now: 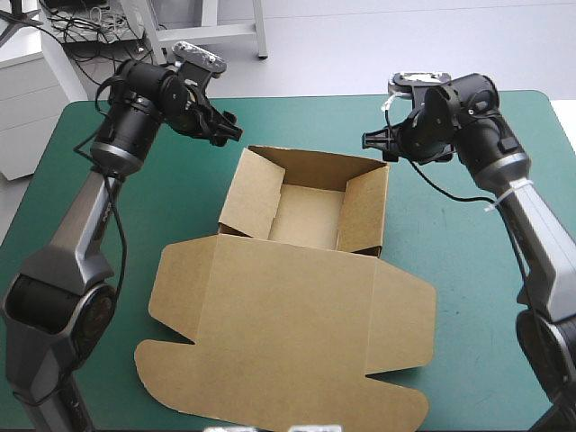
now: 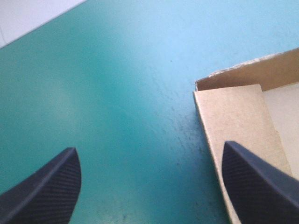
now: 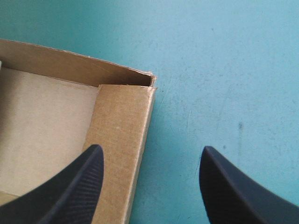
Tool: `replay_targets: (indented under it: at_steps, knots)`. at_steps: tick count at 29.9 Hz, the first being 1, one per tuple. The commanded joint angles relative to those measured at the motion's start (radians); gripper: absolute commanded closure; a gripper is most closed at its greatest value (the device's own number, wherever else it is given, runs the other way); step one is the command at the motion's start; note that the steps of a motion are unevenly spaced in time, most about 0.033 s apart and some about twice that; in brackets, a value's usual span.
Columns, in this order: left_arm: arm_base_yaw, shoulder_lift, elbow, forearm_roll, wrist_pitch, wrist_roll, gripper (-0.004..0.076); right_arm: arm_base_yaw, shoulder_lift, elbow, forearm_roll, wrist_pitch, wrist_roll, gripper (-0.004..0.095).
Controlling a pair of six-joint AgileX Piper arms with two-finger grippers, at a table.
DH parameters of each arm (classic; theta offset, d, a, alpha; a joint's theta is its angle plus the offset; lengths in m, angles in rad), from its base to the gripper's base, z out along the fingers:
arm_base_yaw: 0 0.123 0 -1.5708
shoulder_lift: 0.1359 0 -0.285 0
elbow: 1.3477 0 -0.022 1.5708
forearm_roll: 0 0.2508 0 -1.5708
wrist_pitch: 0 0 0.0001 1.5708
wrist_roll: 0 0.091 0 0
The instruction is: Fold the box
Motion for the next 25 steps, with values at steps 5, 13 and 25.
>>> replay_targets:
  at_steps: [5,13,25]
  knots:
    - [-0.001,-0.188,-0.031,0.048,0.036,-0.005,0.0451,-0.006,-0.12,-0.028,0.009,0.007,0.019,0.0346]
    - [-0.001,-0.357,-0.012,0.031,0.036,-0.006,0.0734,-0.006,-0.099,0.083,0.072,0.007,0.048,0.0346]
    - [-0.001,-0.704,0.424,0.021,0.034,0.018,0.0734,-0.006,0.049,0.143,0.17,0.007,0.053,0.0346]
